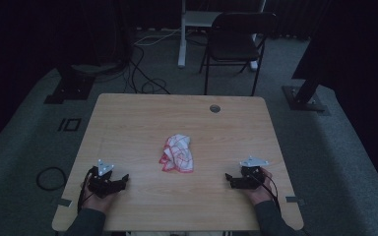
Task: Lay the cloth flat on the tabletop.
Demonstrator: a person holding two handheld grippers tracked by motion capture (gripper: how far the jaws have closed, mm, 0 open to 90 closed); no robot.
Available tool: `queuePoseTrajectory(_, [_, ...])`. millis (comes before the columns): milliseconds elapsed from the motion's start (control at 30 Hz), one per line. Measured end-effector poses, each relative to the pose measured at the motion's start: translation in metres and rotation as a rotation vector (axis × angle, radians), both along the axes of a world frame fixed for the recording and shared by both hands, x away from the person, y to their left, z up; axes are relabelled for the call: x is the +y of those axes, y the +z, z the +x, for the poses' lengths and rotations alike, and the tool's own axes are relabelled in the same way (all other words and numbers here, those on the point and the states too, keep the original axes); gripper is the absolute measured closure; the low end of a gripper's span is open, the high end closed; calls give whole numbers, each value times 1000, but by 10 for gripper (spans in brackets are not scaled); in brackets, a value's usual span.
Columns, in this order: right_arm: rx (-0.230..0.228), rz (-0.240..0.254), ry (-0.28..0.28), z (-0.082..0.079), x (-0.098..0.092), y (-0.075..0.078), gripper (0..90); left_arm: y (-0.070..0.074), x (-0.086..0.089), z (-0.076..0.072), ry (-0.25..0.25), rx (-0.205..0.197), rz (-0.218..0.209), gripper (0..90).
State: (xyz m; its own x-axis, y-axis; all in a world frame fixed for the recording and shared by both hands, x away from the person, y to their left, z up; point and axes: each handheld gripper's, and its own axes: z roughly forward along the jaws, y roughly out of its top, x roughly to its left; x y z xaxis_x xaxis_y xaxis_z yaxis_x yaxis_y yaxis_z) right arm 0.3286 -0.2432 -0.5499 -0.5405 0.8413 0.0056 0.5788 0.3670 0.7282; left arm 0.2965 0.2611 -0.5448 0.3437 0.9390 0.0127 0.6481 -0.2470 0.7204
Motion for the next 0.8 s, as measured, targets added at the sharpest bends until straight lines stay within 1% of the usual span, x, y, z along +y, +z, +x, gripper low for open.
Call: queuePoseTrajectory(800, [0,1,-7,-1,1,0,154,0,0,0,-1,1,0,225])
